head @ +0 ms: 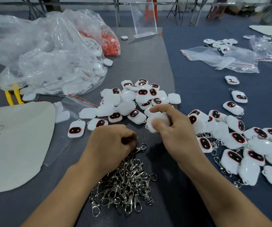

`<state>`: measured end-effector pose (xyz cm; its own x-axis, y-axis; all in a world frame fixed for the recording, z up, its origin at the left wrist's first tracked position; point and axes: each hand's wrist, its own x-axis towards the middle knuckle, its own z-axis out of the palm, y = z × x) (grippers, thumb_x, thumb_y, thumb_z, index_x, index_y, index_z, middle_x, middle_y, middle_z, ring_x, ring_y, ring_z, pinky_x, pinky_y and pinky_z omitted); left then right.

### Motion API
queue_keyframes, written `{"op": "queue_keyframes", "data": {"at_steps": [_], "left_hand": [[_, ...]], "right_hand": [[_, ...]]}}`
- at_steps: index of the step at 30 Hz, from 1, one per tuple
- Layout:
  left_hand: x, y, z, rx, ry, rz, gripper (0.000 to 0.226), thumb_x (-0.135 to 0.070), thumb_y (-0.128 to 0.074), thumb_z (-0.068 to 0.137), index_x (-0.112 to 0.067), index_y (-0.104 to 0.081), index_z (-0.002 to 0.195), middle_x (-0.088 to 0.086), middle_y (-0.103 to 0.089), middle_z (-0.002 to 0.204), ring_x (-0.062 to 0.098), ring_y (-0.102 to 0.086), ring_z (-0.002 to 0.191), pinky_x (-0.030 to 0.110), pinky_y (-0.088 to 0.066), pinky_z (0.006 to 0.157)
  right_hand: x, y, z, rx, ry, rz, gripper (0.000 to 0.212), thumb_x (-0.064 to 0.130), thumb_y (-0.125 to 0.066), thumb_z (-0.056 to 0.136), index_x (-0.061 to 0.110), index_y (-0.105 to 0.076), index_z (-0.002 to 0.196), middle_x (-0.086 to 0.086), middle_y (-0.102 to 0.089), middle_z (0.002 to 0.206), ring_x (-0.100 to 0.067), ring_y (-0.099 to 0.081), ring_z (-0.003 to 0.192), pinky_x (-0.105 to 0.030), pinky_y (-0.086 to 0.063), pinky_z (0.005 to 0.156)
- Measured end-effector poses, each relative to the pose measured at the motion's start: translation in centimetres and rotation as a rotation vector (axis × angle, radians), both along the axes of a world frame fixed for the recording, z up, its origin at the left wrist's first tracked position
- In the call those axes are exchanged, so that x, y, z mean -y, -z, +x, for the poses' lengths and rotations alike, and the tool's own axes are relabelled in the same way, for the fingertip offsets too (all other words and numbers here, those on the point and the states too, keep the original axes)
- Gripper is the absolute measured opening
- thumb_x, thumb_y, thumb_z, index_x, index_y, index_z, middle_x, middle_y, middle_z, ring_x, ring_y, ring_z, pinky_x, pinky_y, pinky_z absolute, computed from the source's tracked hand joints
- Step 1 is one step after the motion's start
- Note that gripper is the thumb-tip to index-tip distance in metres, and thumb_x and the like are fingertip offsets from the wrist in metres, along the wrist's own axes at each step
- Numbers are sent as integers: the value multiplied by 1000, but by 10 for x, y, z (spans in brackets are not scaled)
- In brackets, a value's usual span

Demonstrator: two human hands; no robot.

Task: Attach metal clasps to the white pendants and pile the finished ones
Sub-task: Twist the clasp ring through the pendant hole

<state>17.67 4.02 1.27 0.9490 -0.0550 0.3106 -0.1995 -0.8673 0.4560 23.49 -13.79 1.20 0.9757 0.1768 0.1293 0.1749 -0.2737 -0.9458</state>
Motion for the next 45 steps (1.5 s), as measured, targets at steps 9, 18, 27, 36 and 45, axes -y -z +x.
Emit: {"op": "queue_keyframes", "data": {"at_steps": [9, 18, 27, 36, 45], "left_hand": [[-4, 4, 1, -64, 63, -118, 19, -26, -74, 76, -33, -80, 93, -26, -58, 68, -7, -56, 71, 7, -35, 66], [-3, 2, -2, -67, -6, -142, 20, -33, -66, 75, -34, -81, 89, -22, -59, 66, -4, -54, 69, 16, -37, 65], [-5, 4, 0, -89, -46, -206, 17, -35, -69, 69, -37, -78, 83, -30, -63, 66, -6, -58, 67, 7, -35, 62], [-11, 3, -5, -163, 1, -210, 25, -49, -62, 65, -55, -73, 87, -18, -67, 69, 9, -61, 64, 25, -48, 60], [-11, -2, 0, -211, 29, -93, 11, -32, -78, 81, -42, -78, 87, -19, -65, 75, 5, -59, 75, 18, -38, 64]], "right_hand": [[-5, -3, -4, -70, -138, -101, 31, 5, -58, 84, 32, -71, 92, 6, -68, 67, -9, -60, 51, -19, -43, 49], [-4, -7, -2, 1, -218, -306, 30, 11, -61, 86, 39, -72, 92, 10, -67, 71, -6, -57, 62, -16, -43, 54], [-7, -4, -7, 34, -178, -284, 29, 11, -60, 87, 37, -72, 91, 12, -70, 76, -5, -62, 72, -17, -48, 57], [-4, -2, -2, -32, -133, -242, 27, 13, -61, 89, 35, -73, 100, 22, -60, 57, -3, -56, 58, -14, -39, 55], [-4, -1, 0, -49, -130, -211, 28, 10, -62, 89, 32, -75, 98, 18, -60, 55, -3, -54, 53, -12, -37, 51]]}}
